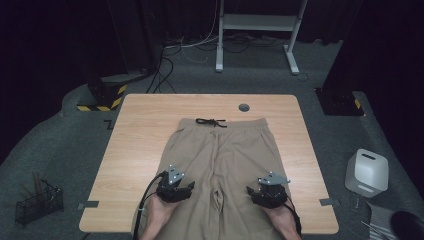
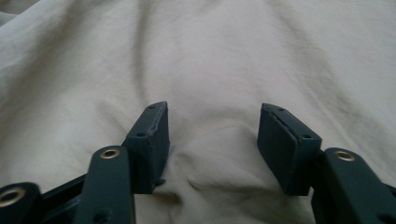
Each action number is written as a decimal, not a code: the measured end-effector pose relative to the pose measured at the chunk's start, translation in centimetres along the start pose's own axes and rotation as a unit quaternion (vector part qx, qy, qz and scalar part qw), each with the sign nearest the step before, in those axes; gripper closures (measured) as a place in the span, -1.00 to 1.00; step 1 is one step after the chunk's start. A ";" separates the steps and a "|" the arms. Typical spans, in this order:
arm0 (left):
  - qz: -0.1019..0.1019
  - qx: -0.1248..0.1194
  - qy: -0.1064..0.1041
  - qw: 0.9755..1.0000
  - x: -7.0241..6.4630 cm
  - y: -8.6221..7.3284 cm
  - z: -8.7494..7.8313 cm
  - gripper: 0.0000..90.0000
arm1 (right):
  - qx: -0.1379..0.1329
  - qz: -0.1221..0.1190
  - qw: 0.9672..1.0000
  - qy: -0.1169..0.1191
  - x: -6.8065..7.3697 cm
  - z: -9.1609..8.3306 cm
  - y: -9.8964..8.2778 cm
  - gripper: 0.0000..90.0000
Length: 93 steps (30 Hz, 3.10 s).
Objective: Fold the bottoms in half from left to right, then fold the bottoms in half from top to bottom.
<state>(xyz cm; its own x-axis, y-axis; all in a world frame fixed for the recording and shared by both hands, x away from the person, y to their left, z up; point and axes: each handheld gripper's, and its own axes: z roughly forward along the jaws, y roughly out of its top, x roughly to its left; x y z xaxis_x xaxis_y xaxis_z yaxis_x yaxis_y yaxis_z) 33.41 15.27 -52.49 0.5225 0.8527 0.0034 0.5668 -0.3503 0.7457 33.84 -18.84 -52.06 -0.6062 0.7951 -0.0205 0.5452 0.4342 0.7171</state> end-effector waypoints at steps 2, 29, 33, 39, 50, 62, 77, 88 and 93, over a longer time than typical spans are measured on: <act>0.000 0.018 -0.006 1.000 0.1 0.5 0.0 -0.20 | -0.004 0.000 1.000 0.005 -0.3 -0.1 0.5 0.00; -0.026 0.014 0.042 0.999 6.7 7.8 8.3 -0.24 | 0.017 0.058 0.997 -0.056 -7.1 7.8 7.8 -0.09; -0.028 -0.007 0.044 0.999 6.3 6.6 7.7 -0.24 | 0.005 0.055 0.997 -0.053 -6.7 7.5 7.3 -0.09; -0.027 -0.007 0.043 0.999 5.3 5.3 6.2 -0.24 | -0.001 0.043 0.998 -0.043 -5.4 6.3 5.9 -0.09; -0.025 -0.008 0.041 0.999 2.8 2.1 2.7 -0.24 | -0.009 0.021 1.000 -0.021 -2.2 3.1 2.7 -0.09; -0.039 0.016 0.009 0.999 2.2 1.7 1.2 -0.26 | 0.013 0.013 1.000 -0.007 -1.5 1.9 2.2 -0.08; -0.029 -0.019 0.036 0.999 6.5 5.4 1.8 -0.18 | 0.000 0.044 0.999 -0.014 -4.0 3.3 3.4 -0.08; -0.048 -0.005 0.055 0.997 9.0 5.6 4.1 -0.29 | -0.008 0.029 0.999 -0.029 -3.8 3.7 3.2 -0.13; -0.080 0.017 0.043 0.996 9.7 5.6 4.8 -0.38 | -0.008 0.028 0.999 -0.029 -3.8 3.7 3.3 -0.14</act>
<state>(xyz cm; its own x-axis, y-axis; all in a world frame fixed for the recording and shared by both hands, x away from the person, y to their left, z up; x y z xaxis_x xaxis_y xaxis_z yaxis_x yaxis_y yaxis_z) 44.72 19.77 -51.51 0.3689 0.9278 -0.0551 0.6599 -0.2197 0.7185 40.09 -18.92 -52.22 -0.5402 0.8413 -0.0189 0.5685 0.3815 0.7289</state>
